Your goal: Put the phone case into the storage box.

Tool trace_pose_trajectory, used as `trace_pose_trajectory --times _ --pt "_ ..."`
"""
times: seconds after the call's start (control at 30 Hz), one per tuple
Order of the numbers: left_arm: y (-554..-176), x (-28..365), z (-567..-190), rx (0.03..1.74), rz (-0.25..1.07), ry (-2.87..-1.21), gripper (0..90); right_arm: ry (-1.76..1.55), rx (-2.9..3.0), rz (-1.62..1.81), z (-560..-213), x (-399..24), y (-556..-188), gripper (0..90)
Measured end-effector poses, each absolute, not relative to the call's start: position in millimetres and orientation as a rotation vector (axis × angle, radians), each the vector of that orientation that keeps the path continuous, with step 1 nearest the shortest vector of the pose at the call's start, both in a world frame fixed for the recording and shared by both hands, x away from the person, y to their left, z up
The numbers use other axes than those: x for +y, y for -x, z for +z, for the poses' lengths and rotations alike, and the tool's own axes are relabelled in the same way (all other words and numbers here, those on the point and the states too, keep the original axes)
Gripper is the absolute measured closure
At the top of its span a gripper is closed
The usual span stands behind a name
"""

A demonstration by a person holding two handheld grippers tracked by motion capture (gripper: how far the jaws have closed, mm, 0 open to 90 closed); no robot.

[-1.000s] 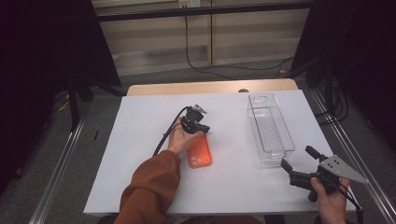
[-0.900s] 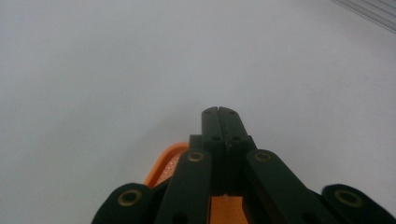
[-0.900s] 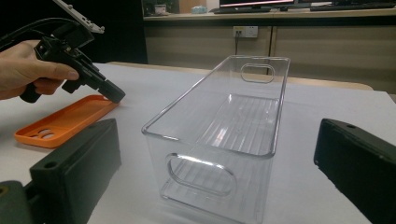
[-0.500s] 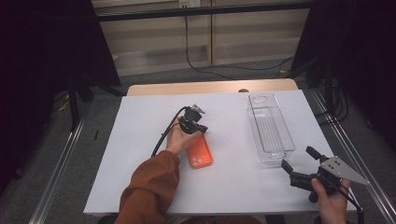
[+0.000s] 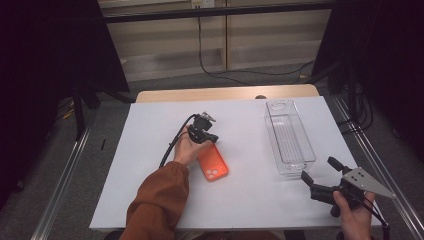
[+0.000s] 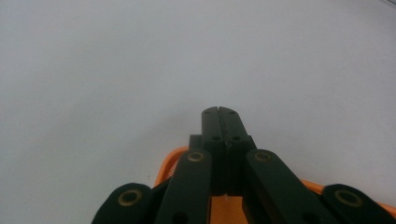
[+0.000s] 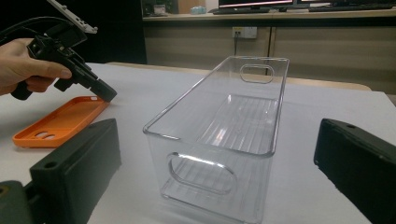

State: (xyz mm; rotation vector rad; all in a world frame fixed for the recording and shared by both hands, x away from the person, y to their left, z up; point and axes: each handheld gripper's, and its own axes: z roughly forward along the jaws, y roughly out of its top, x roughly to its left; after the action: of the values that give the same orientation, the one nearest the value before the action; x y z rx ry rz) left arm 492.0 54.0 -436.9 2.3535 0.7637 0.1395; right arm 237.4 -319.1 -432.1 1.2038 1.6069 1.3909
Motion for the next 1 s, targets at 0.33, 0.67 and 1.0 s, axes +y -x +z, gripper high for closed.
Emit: trace_pose_trajectory --times 0.33,0.67,1.0 --pt "-491.2 61.0 -435.9 0.77 0.138 -2.363 90.0 -1.202 1.609 1.388 -432.1 -318.4 -237.6 0.0" --pt "-490.4 65.0 -435.6 0.781 0.139 -2.364 90.0 -1.201 1.609 1.388 -431.9 -319.2 -236.3 0.0" --pt "-487.0 80.1 -435.0 0.793 0.145 -2.368 90.0 -1.204 1.607 1.381 -431.7 -319.1 -235.7 0.0"
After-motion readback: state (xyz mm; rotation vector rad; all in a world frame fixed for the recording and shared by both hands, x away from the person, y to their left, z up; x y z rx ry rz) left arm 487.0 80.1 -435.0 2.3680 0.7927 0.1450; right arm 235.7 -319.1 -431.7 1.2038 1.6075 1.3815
